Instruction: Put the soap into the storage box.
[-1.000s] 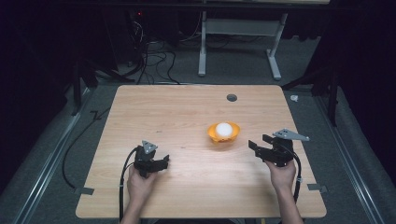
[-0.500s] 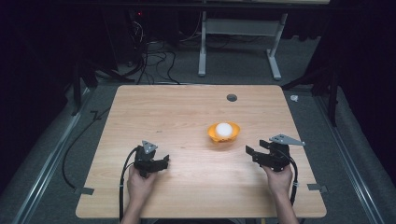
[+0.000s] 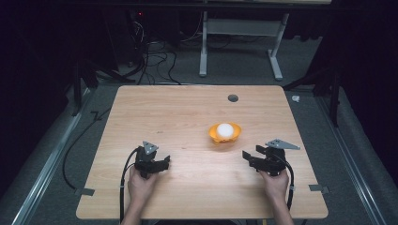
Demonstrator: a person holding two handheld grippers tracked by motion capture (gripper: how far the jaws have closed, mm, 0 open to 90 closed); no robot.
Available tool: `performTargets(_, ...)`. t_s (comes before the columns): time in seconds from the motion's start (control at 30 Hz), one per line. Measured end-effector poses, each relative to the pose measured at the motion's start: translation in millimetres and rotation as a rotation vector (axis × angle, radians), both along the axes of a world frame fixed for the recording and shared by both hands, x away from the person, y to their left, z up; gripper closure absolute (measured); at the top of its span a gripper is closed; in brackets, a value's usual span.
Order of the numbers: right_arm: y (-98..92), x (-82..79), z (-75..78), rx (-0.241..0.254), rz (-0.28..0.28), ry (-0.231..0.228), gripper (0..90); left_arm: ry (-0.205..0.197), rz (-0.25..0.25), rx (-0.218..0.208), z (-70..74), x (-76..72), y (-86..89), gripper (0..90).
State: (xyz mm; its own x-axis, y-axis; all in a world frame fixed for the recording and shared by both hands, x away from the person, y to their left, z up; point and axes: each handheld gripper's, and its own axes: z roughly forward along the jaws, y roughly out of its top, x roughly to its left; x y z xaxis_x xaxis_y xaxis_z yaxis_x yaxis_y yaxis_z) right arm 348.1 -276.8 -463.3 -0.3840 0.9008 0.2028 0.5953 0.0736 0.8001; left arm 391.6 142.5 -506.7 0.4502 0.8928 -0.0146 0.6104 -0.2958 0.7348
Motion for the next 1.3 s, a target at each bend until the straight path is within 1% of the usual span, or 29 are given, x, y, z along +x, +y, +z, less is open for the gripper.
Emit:
performTargets(0.03,0.3,0.3,-0.7,-0.001,0.003,-0.003,30.8,0.000,0.000,0.000,0.0,0.0,0.0,23.5)
performTargets(0.07,1.2,-0.1,-1.2,0.003,-0.001,0.007,30.8,0.000,0.000,0.000,0.0,0.0,0.0,23.4)
performTargets(0.4,8.7,0.8,-12.0,-0.032,0.004,0.030,30.7,0.000,0.000,0.000,0.0,0.0,0.0,23.4)
performTargets(0.5,11.3,1.2,-15.5,-0.049,0.006,0.037,30.6,0.000,0.000,0.000,0.0,0.0,0.0,23.4)
performTargets(0.7,17.2,2.2,-23.7,-0.097,0.010,0.050,30.1,0.000,0.001,0.000,-0.1,0.0,0.0,23.5)
performTargets(0.87,20.7,4.7,-32.5,-0.133,0.006,0.073,29.2,0.000,0.000,0.000,0.0,0.0,0.0,23.4)
performTargets(0.93,22.3,5.4,-36.4,-0.159,0.000,0.079,29.0,0.000,0.000,0.000,0.0,-0.1,0.0,23.5)
performTargets(1.03,25.7,5.2,-38.6,-0.197,-0.007,0.071,28.7,0.000,0.000,0.000,0.0,-0.1,0.0,23.5)
performTargets(1.07,25.7,5.2,-38.6,-0.197,-0.007,0.071,28.7,0.000,0.000,0.000,0.0,-0.1,0.0,23.4)
performTargets(1.1,27.0,5.4,-38.7,-0.209,-0.007,0.067,28.6,0.000,0.000,0.000,0.0,-0.1,0.0,23.4)
performTargets(1.13,29.8,5.5,-38.9,-0.242,-0.005,0.063,28.2,0.000,0.000,0.000,0.0,-0.1,0.0,23.5)
performTargets(1.17,31.9,5.6,-39.2,-0.261,-0.003,0.059,27.7,0.000,0.000,0.000,0.0,-0.1,0.0,23.5)
performTargets(1.3,32.3,5.9,-39.3,-0.261,-0.001,0.060,27.1,-0.001,-0.001,0.000,0.0,-0.1,0.0,23.5)
